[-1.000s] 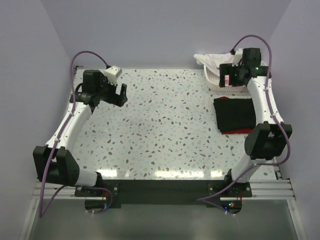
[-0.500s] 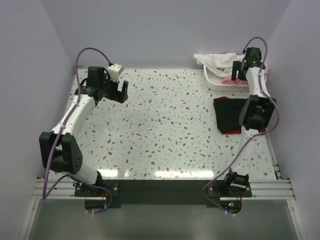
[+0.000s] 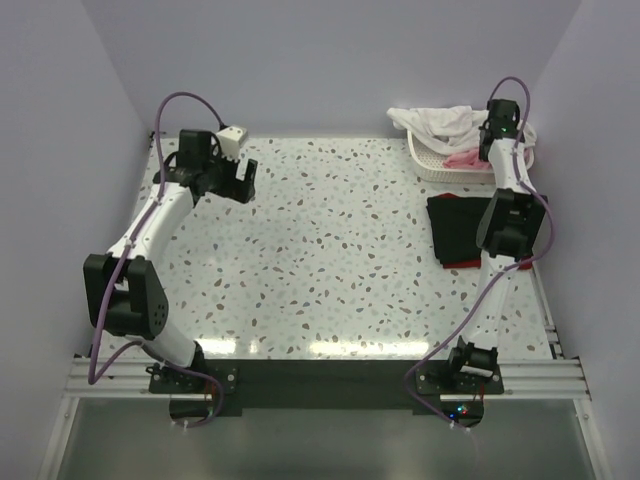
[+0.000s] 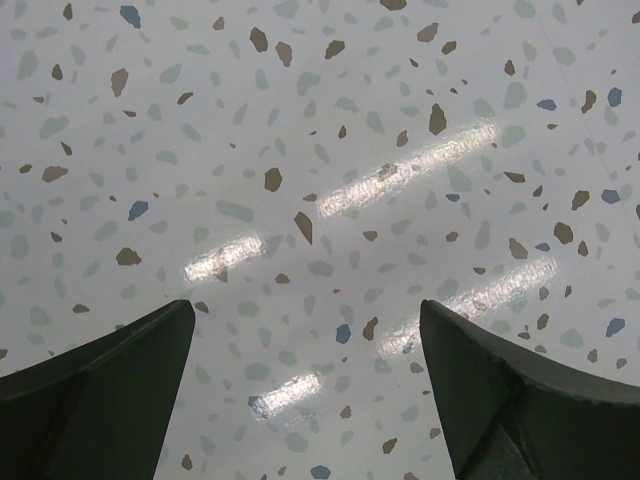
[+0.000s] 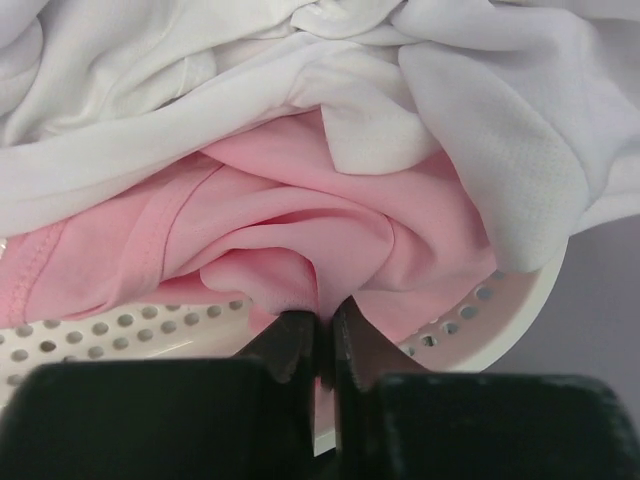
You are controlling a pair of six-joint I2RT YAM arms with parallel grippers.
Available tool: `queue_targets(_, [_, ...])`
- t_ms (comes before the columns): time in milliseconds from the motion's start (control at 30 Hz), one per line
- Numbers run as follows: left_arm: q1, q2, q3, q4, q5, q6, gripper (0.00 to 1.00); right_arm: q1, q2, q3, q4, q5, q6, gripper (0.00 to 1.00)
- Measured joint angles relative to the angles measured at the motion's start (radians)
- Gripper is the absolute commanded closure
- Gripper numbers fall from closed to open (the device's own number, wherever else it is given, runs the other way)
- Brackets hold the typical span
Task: Fold and stack the t-shirts
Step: Grab the tshirt from the pile, then move the tshirt to the center of the board
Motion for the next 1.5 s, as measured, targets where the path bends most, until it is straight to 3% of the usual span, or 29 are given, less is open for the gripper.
queue_targets(200, [0.000,0.028,0.051,-0.002,0.005,0.005,0.00,-0.005,-0.046,-0.015,-0.004,-0.061,0.033,1.00])
queue_targets(467, [0.000,0.039,0.055,0.013,0.052,-0.003,0.00,0.005,-0.379,-0.098,-0.011,-0.165,0.091,1.00])
queue_targets(767, [0.000,0.053,0.066,0.019,0.072,-0.012,0.00,0.040,-0.510,0.139,0.024,-0.316,0.189,1.00])
queue_targets(900, [0.005,0.054,0.098,0.020,0.075,-0.034,0.00,0.136,-0.555,0.134,0.050,-0.369,0.195,1.00])
queue_targets(1100, [0.063,0.054,0.157,0.023,0.121,-0.102,0.00,0.409,-0.680,0.015,0.094,-0.462,0.175,1.00])
queue_targets(1167, [0.089,0.054,0.171,0.022,0.142,-0.119,0.00,0.489,-0.748,-0.082,0.097,-0.518,0.170,0.82])
queue_targets(1233, [0.111,0.053,0.179,0.017,0.159,-0.124,0.00,0.516,-0.805,-0.207,0.093,-0.533,0.158,0.49])
queue_targets(1267, [0.119,0.053,0.179,0.010,0.166,-0.121,0.00,0.515,-0.875,-0.293,0.091,-0.522,0.143,0.26])
queue_targets(1400, [0.141,0.043,0.162,-0.045,0.207,-0.049,0.00,0.398,-0.939,-0.497,0.027,-0.460,0.071,0.08])
queue_targets(1500, [0.145,-0.003,0.106,-0.077,0.238,0.021,0.00,0.299,-0.841,-0.522,-0.068,-0.444,0.034,0.06])
